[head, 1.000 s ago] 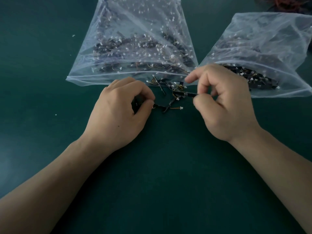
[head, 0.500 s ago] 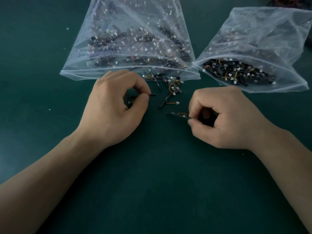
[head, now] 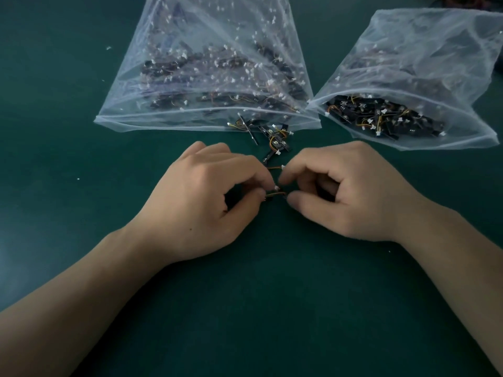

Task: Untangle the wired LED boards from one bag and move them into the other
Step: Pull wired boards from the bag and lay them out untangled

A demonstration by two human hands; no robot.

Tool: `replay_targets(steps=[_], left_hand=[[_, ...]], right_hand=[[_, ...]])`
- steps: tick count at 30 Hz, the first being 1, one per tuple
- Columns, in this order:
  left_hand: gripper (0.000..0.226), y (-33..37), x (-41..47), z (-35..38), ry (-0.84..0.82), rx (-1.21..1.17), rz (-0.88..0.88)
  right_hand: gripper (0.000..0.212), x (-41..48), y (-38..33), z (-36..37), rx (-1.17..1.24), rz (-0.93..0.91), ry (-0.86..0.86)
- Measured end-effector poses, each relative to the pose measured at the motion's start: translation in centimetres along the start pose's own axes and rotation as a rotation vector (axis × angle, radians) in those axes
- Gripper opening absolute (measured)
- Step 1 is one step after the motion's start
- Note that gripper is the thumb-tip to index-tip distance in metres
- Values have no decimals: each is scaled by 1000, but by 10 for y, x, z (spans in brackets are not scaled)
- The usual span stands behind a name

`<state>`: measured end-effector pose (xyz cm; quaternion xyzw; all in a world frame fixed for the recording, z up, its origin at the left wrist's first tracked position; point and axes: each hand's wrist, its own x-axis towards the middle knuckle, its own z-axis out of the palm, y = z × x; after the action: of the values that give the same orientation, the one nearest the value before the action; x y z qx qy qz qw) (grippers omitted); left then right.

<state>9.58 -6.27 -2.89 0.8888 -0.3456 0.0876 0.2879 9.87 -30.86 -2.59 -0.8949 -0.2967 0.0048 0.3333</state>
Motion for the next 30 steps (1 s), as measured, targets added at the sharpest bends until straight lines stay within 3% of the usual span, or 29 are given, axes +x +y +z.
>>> replay_targets(steps=[3, 10, 14, 17, 24, 30], left_hand=[[11, -2, 1, 2, 4, -9, 6], [17, -5, 2, -4, -152, -231, 22], [13, 1, 3, -4, 84, -54, 40], [19, 1, 3, -6, 167, -97, -18], [19, -14, -1, -23, -46, 40, 53], [23, -9, -1, -15, -120, 46, 111]], right_hand=[[19, 1, 0, 0, -70, -3, -48], [5, -1, -2, -1, -87, 40, -44], [6, -3, -3, -1, -33, 102, -8], [5, -2, -3, -1, 0, 100, 0], [6, -1, -3, 1, 17, 106, 7], [7, -1, -5, 2, -44, 117, -2]])
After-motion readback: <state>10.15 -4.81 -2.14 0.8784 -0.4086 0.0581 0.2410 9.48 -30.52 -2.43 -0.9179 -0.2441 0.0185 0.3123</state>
